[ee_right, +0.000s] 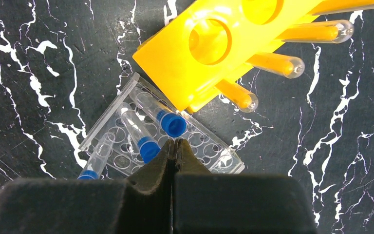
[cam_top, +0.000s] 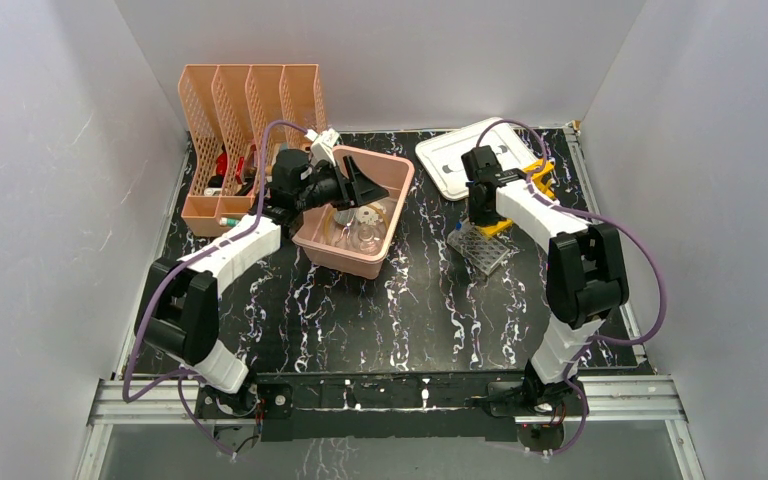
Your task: Organize the chemistry lab equipment
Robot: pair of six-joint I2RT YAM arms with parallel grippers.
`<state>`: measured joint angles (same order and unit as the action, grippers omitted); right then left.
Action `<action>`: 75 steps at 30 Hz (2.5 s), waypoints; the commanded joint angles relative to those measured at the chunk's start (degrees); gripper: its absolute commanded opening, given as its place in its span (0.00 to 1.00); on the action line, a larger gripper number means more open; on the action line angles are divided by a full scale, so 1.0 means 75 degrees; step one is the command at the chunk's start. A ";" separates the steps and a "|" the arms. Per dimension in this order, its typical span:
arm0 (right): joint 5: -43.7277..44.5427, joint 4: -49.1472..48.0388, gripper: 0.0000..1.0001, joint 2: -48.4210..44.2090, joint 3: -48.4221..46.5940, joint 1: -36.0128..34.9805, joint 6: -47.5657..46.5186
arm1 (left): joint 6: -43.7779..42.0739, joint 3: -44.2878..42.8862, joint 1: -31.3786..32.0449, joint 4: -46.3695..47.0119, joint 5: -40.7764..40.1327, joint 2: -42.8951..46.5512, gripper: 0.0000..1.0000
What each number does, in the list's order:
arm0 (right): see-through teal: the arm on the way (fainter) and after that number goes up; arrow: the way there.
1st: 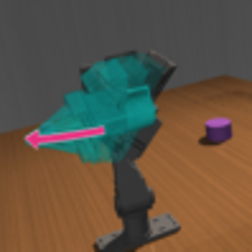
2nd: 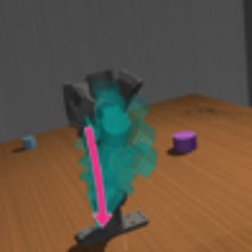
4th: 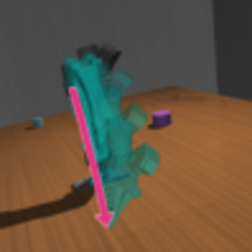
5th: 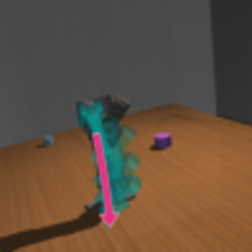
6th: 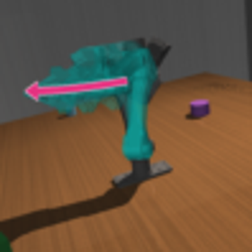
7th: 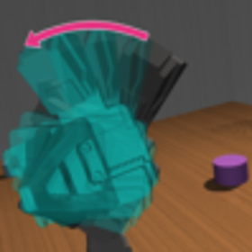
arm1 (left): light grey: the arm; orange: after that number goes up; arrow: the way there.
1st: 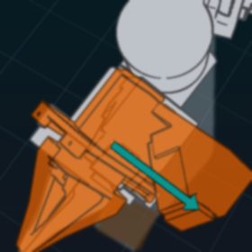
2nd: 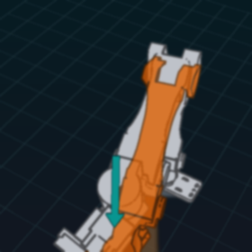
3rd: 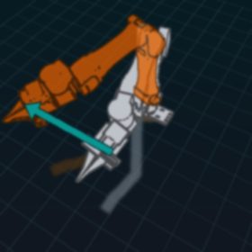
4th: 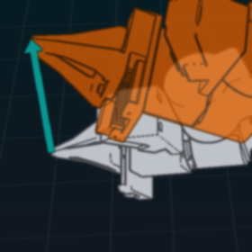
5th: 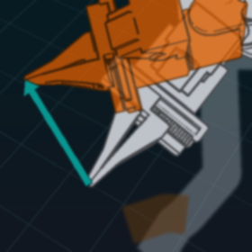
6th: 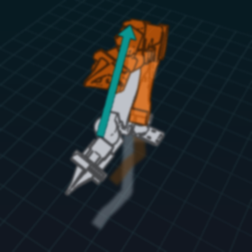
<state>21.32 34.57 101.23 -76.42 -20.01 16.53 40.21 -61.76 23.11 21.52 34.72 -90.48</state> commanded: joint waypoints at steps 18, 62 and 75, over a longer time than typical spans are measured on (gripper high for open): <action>-0.0360 -0.0507 0.00 0.0076 -0.0613 -0.0027 -0.0077 | -0.0209 0.0123 0.0012 -0.0125 0.0065 0.0485 0.56; -0.0071 -0.0111 0.00 -0.0453 -0.0494 0.0665 -0.0048 | -0.0139 0.0166 0.0013 0.0049 0.0279 0.0305 0.56; -0.0601 -0.0061 0.00 0.0275 -0.0760 0.0664 0.0062 | -0.0169 0.0166 0.0012 -0.0030 0.0287 0.0340 0.56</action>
<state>17.74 34.50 102.37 -80.03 -14.87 16.43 39.18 -60.53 23.09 20.60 35.59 -89.80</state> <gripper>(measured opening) 0.063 0.560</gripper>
